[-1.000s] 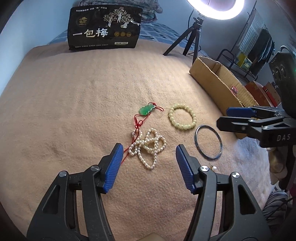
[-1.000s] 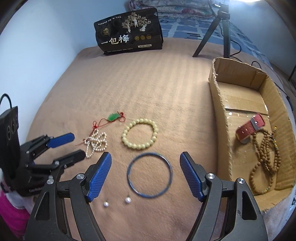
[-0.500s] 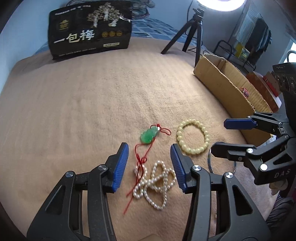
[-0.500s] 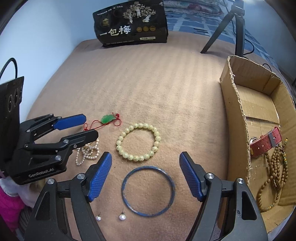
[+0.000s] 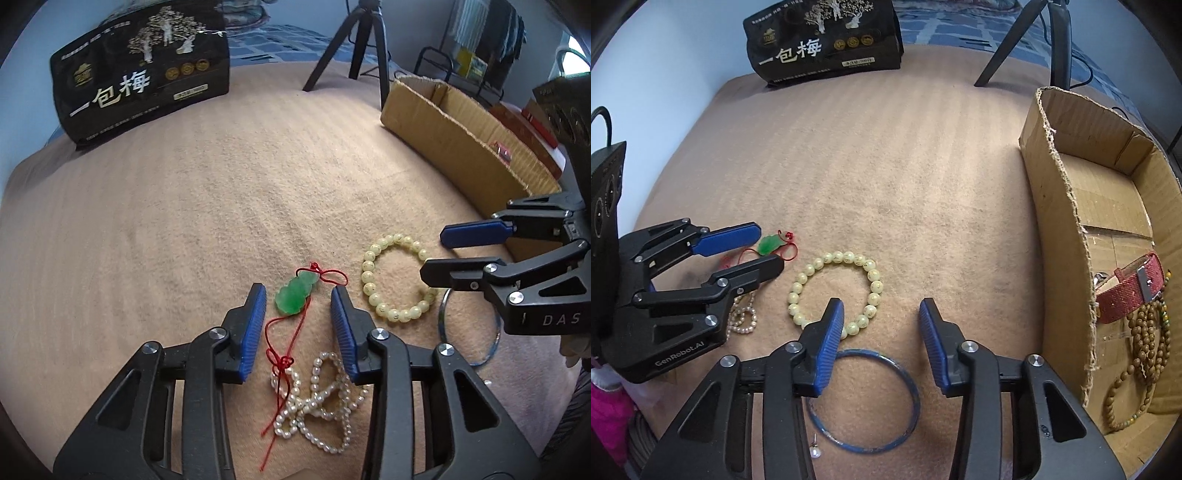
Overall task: Organize jewelry
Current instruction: 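Grasp the jade pendant with the left tool while the right tool grasps the cream bead bracelet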
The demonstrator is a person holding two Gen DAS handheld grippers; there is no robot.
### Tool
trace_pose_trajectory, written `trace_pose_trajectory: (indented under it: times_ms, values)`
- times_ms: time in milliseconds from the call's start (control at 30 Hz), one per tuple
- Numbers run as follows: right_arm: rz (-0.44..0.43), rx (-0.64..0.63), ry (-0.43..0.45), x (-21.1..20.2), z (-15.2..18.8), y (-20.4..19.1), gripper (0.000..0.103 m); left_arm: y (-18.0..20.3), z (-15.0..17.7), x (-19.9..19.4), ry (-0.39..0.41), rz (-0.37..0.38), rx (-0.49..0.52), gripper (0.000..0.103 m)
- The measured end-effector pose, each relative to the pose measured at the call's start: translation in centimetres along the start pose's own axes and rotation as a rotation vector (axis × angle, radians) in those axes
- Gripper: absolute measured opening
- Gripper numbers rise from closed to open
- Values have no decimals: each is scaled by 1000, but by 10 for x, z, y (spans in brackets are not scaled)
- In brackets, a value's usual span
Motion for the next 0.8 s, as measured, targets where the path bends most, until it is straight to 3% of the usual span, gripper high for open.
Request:
trace_pose_trajectory:
  times_ms: [133,400,633,800]
  values:
    - [7,-9,-4,3,-2,-1,40,-1,-1,2,0,0,0,34]
    - [18,-27,-27,13,-4,-4,34,-7,0,4,6,6,-22,19]
    - [27,-31,-25,17,-6,-7,9,-9,0,2,20,14,-54,19]
    - [31,-22,-6,16,-8,-10,6,-10,0,-4,33,7,-67,19]
Point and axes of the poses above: each gripper's, at about its wrist camera, not at the fingertips, and x roughly the way its jaws point, y to its right, z to its underside, the point moved 6 cm from there along x, roughly the way its jaws point, and after that the axes turned 5 degrees about -x, right-handed, at the moved point
